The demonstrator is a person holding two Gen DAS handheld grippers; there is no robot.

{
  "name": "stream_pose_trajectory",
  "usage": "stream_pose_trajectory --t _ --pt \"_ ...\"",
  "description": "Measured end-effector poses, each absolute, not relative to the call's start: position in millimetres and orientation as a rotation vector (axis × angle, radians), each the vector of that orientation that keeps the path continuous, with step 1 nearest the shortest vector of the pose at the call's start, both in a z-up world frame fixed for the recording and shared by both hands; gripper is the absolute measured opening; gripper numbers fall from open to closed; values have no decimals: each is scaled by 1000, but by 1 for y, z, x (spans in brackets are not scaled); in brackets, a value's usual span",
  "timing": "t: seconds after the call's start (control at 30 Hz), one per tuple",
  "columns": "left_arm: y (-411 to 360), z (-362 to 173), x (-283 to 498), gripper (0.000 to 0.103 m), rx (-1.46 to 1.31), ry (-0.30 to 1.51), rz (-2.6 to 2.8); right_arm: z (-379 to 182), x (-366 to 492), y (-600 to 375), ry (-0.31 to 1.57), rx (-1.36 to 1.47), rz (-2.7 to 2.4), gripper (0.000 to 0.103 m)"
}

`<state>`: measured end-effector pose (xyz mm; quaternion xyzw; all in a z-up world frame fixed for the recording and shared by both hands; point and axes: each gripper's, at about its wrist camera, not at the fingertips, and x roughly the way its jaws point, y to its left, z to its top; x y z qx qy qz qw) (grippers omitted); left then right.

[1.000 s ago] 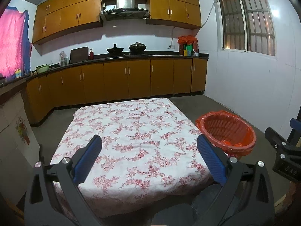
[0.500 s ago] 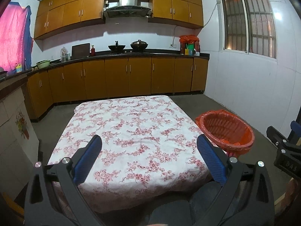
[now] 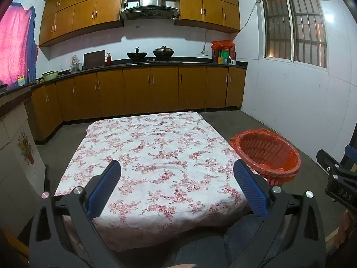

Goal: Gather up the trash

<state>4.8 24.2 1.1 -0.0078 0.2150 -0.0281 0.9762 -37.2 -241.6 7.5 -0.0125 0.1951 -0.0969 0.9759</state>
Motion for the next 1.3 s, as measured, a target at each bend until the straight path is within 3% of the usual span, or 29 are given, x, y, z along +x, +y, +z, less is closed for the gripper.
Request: stream_pose_trajectory --t 1.3 --pt "24 0 3 99 -20 429 -55 11 -37 -238 389 -32 -171 101"
